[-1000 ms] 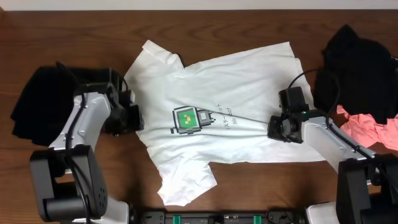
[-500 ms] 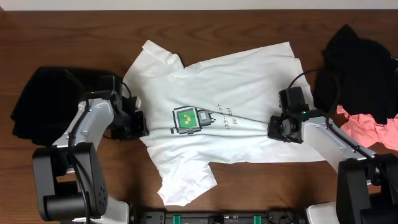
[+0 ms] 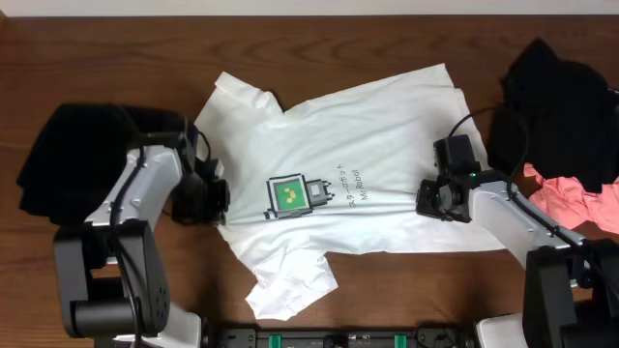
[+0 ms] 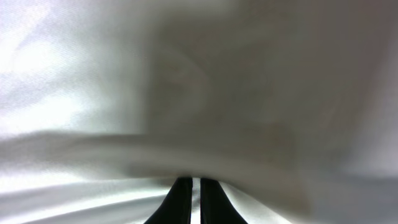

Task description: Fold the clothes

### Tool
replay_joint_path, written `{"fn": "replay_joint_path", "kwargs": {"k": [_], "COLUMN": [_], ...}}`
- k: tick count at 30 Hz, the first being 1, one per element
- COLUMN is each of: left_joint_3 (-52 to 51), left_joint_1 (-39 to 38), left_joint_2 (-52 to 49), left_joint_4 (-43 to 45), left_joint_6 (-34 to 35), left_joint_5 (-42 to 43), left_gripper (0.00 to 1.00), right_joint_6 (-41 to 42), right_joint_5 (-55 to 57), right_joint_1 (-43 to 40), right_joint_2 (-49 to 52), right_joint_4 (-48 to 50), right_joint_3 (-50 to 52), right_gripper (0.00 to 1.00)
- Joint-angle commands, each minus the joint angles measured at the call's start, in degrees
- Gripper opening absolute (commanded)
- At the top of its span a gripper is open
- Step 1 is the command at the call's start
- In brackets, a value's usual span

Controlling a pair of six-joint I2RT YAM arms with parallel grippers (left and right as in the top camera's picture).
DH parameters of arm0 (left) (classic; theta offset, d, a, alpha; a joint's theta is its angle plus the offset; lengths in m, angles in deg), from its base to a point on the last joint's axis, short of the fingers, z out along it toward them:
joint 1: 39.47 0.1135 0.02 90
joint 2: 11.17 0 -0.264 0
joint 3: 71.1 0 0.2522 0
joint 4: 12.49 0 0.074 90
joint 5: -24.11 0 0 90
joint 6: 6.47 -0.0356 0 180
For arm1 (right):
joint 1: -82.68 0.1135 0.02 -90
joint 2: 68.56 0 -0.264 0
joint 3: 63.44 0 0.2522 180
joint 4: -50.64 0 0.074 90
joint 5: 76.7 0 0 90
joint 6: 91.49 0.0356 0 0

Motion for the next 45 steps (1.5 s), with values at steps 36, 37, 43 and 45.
{"fn": "replay_joint_path", "kwargs": {"k": [36, 37, 43, 45], "left_joint_3": [5.97, 5.97, 6.05, 6.84], "left_joint_1": [-0.07, -0.07, -0.07, -0.07], "left_joint_2": [-4.59, -4.61, -4.11, -3.02], "left_joint_4": [22.82, 22.75, 21.27, 19.67], "left_joint_6": [9.55, 9.53, 9.42, 8.83], "left_joint_5": [-1.64, -1.46, -1.31, -1.27], "left_gripper": [0.06, 0.06, 0.06, 0.06], "right_joint_6": [-10.19, -11.37, -14.56, -14.56], "right_joint_5": [-8.13, -10.29, -16.39, -16.44], "right_joint_1": [0.28, 0.28, 0.33, 0.22], "right_joint_2": [-7.54, -8.46, -6.78, -3.39], "right_joint_4": [1.16, 1.36, 9.46, 15.28], "right_joint_3": [-7.02, -8.85, -14.73, -14.73], "right_gripper": [0.01, 0.01, 0.01, 0.01]}}
